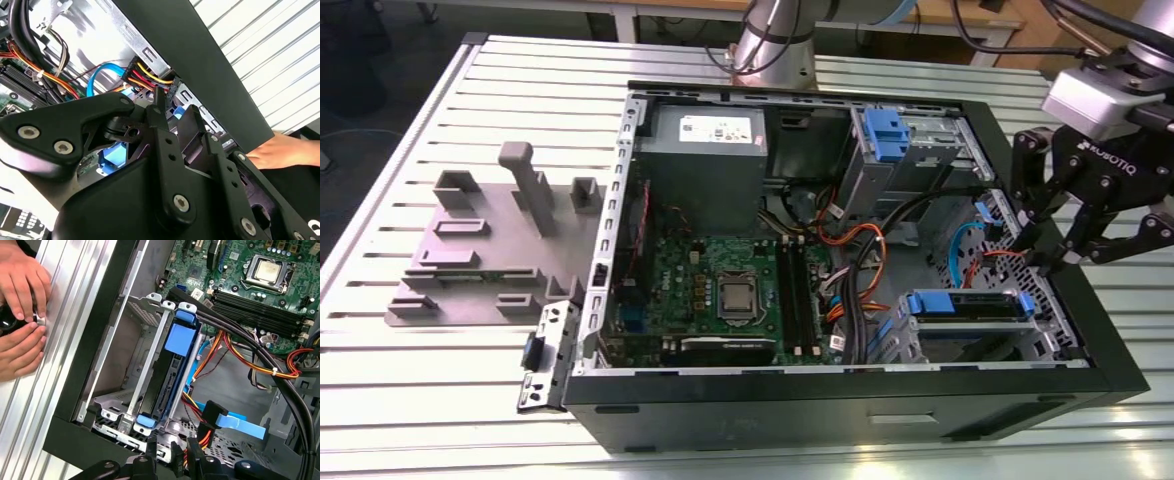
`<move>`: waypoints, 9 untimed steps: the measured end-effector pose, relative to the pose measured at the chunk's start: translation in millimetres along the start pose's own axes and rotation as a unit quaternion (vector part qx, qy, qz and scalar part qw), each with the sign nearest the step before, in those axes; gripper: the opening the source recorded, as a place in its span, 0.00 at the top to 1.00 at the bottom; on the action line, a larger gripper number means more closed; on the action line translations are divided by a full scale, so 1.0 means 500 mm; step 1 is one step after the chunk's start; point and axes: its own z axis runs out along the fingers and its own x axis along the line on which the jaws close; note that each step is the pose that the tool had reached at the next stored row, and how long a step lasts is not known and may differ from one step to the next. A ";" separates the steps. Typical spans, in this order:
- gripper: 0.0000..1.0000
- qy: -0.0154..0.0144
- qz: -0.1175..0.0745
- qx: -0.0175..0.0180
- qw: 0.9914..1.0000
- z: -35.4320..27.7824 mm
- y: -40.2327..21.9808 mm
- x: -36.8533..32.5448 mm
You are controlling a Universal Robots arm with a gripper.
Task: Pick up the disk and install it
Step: 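Insert the first disk wire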
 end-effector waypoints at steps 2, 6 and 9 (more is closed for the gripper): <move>0.63 0.000 -0.002 0.000 1.000 0.000 0.000 0.000; 0.71 0.000 -0.002 0.000 1.000 0.000 0.000 0.000; 0.78 0.000 -0.002 0.000 1.000 0.000 0.000 0.000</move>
